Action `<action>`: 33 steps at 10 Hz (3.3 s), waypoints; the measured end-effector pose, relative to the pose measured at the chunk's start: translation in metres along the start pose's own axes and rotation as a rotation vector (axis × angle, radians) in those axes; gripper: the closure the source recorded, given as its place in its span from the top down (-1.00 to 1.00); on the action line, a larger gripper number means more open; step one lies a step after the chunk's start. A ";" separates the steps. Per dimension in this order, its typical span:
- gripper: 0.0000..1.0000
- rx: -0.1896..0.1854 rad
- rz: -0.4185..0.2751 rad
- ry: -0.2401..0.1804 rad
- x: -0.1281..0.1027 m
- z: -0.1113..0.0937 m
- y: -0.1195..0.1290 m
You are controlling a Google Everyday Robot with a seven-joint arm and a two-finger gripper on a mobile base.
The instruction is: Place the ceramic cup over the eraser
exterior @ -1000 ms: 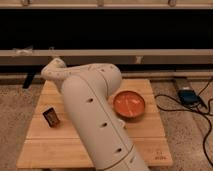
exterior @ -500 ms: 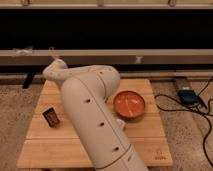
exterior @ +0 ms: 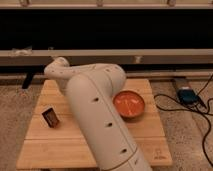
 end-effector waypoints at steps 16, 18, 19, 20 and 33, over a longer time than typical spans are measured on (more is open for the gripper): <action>-1.00 0.050 -0.020 -0.523 0.044 -0.189 0.088; -1.00 0.082 -0.029 -0.546 0.044 -0.212 0.090; -1.00 0.094 -0.035 -0.551 0.046 -0.218 0.090; -1.00 0.105 -0.061 -0.553 0.047 -0.223 0.100; -1.00 0.060 -0.228 -0.490 0.022 -0.203 0.183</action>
